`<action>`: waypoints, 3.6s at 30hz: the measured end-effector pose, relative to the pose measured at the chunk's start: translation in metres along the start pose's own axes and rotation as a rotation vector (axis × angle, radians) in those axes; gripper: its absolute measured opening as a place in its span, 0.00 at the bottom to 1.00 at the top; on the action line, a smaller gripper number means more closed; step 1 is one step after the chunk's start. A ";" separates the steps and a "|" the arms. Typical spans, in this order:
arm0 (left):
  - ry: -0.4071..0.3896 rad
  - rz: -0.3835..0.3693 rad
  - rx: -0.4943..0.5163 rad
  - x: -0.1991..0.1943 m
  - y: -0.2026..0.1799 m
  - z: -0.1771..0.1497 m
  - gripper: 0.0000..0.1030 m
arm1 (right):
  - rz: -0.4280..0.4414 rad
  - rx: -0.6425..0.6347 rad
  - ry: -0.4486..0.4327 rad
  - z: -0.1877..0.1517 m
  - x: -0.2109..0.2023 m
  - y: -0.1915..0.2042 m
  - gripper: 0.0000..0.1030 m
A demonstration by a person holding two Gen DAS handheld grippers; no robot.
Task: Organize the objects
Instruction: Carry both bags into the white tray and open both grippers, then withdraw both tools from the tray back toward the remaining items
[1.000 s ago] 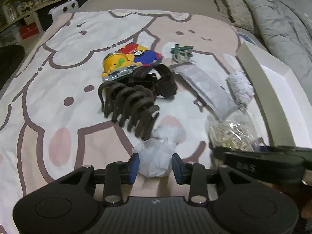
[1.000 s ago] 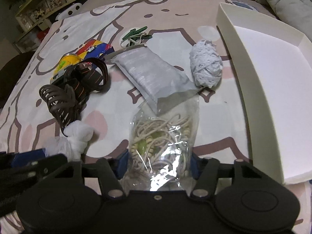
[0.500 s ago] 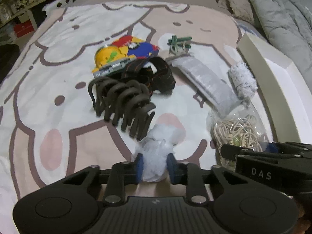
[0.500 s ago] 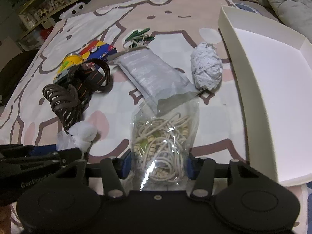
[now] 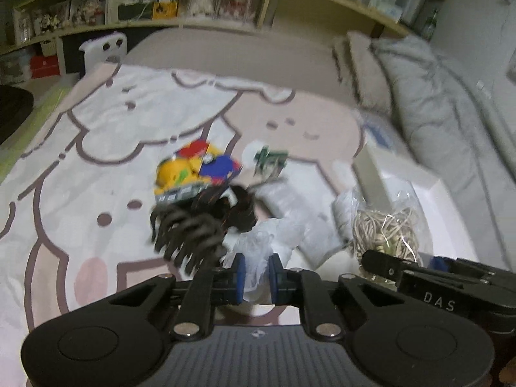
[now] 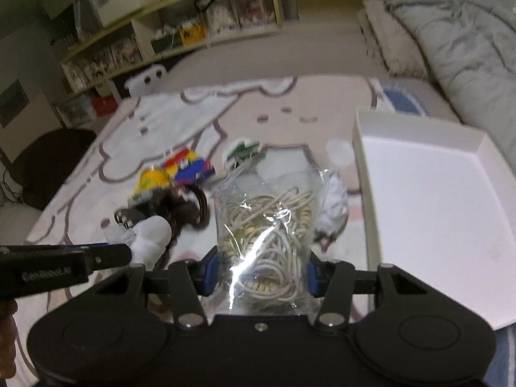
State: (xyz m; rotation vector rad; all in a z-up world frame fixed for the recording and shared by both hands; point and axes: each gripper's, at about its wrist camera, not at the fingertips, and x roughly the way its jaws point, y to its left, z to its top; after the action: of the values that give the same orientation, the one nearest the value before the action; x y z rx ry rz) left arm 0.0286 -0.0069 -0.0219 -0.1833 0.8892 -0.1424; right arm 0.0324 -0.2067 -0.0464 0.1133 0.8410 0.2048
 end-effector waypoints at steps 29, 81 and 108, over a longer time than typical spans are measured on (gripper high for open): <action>-0.012 -0.177 0.183 0.040 -0.168 0.029 0.15 | -0.280 0.109 -0.069 0.025 -0.037 -0.154 0.51; 0.192 -0.128 0.284 0.082 -0.218 0.001 0.82 | -0.387 0.271 0.066 0.002 -0.043 -0.203 0.90; 0.229 -0.045 0.229 0.078 -0.181 0.002 0.99 | -0.465 0.258 0.088 -0.003 -0.044 -0.205 1.00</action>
State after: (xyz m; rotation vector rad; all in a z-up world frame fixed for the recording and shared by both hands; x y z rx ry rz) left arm 0.0698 -0.1986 -0.0404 0.0277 1.0888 -0.3104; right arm 0.0287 -0.4160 -0.0533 0.1473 0.9560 -0.3384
